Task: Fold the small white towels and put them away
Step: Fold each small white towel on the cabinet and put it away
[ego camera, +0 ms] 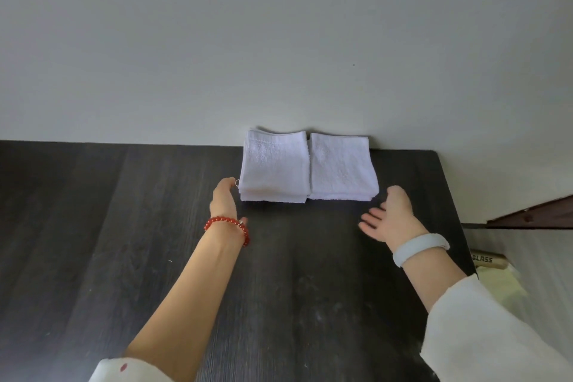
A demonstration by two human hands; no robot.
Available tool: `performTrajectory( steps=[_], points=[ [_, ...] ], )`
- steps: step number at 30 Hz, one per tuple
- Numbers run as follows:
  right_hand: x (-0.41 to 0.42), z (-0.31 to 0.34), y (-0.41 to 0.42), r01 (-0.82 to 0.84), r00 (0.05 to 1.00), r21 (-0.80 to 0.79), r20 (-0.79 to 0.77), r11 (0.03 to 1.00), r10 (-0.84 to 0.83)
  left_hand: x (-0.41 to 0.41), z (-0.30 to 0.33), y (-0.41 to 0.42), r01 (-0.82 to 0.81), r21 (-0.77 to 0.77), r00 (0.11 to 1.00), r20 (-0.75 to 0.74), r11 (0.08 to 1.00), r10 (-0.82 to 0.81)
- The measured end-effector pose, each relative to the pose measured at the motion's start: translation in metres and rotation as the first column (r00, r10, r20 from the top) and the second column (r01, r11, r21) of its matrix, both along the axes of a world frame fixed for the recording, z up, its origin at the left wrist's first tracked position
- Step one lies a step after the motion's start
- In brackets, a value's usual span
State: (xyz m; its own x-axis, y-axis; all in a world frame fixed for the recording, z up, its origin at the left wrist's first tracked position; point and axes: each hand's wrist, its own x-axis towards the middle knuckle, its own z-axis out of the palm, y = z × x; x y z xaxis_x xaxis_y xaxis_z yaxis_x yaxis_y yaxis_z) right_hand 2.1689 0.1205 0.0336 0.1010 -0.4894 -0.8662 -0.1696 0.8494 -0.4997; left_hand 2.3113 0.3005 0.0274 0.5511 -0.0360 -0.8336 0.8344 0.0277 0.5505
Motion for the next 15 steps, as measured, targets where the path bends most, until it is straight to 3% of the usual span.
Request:
performTrajectory(
  steps=[2, 5, 9, 15],
  points=[
    [-0.004, -0.005, -0.011, -0.046, 0.991, -0.24, -0.129, 0.97, 0.015, 0.012, -0.008, 0.005, 0.087, 0.16, 0.975, 0.189, 0.983, -0.117],
    [0.005, -0.009, -0.028, -0.278, 0.958, -0.409, -0.19, 0.869, 0.217, 0.029, -0.016, -0.003, 0.256, 0.197, 0.895, 0.321, 0.946, -0.309],
    [0.028, -0.022, -0.052, -0.492, 0.868, -0.338, -0.267, 0.803, 0.419, 0.04, -0.026, -0.021, 0.448, 0.15, 0.817, 0.331, 0.881, -0.472],
    [0.052, -0.024, -0.058, -0.606, 0.794, -0.314, -0.277, 0.73, 0.54, 0.044, -0.042, -0.036, 0.423, 0.081, 0.846, 0.32, 0.902, -0.426]
  ],
)
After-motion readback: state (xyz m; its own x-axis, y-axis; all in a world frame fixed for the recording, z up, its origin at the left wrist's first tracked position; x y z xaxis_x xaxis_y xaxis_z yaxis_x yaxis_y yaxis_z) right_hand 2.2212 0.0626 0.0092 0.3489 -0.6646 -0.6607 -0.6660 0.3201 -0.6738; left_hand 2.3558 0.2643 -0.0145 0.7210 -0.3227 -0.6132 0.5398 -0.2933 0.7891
